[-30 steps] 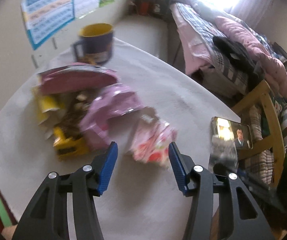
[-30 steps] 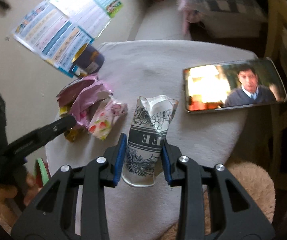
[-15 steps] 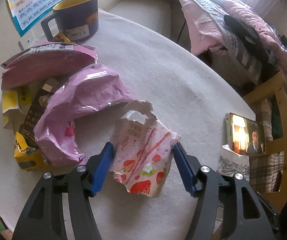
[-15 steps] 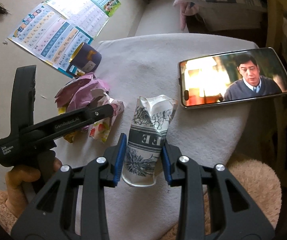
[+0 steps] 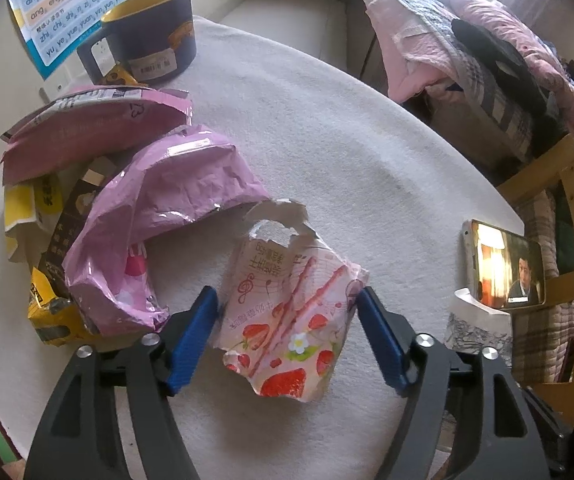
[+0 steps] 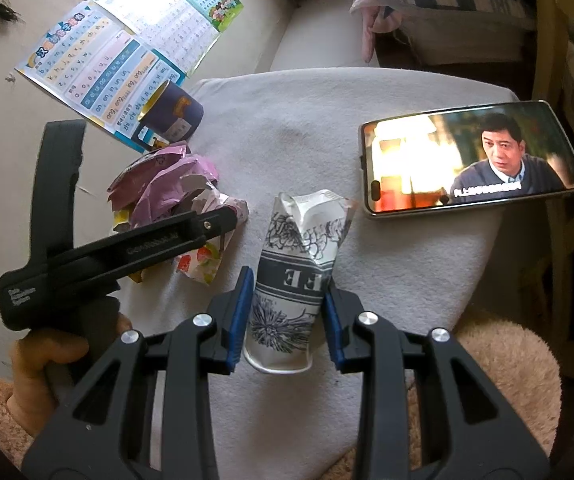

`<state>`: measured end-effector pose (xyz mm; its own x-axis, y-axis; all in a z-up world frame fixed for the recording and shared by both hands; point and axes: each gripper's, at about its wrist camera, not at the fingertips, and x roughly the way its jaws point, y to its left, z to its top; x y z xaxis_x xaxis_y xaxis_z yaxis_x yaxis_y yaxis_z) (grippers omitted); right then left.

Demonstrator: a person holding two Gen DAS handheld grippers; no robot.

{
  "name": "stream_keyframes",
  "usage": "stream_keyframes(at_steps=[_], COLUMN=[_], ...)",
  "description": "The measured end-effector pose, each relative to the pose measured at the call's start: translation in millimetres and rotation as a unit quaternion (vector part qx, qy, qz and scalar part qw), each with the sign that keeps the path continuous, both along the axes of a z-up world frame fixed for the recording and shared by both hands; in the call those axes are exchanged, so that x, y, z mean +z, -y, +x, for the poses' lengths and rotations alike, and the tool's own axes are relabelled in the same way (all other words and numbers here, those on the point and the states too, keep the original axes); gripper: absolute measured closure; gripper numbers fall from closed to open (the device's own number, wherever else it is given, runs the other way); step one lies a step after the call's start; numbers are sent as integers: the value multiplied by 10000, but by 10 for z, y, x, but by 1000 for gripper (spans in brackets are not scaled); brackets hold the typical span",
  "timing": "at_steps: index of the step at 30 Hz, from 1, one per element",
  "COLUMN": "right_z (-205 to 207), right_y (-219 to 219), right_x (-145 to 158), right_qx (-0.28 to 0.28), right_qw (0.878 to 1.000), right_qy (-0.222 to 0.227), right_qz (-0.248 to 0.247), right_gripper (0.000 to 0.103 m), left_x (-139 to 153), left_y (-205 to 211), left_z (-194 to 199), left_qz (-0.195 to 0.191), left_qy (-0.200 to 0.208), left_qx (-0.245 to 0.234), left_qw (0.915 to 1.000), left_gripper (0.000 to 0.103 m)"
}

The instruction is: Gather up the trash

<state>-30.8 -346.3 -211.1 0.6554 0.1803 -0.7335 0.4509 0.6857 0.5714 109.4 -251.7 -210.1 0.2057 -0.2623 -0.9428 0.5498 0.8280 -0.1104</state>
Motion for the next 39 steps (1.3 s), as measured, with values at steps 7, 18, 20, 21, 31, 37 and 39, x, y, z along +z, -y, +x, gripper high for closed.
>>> stream_keyframes(at_steps=[7,18,20,21,31,37,39], right_z=[2,46,83,98,366,376,377], right_y=[-11,-78,-122,-146,-677,-691,-686], right_x=[5,13,12,10,39,30,17], right_qx=[-3,82,180,238,1514,1516,1491], right_qw=[10000,9998,9995,9994,9856,9852,9854], right_qy=[-18,-99,-141,-152,-324,-420,-467], right_qz=[-50,-164,-208,-223,-683,-683,-680], right_gripper=[70,70,70,70,68,41,41], left_x=[-68,243,307,333,93,118,140], left_y=[-44,-716,-924,-1048,-1673,-1727,-1745], left_z=[-2,-400,-472,-504,-543,-569,-578], left_qz=[30,3,67,75,87,-90,-154], left_qy=[-163,304,375,384,38,58,74], left_qx=[100,247,318,396,1091,1029,1067], left_qw=[9998,9992,9988,9985,9940,9946,9941], left_gripper=[43,56,55,55,46,40,40])
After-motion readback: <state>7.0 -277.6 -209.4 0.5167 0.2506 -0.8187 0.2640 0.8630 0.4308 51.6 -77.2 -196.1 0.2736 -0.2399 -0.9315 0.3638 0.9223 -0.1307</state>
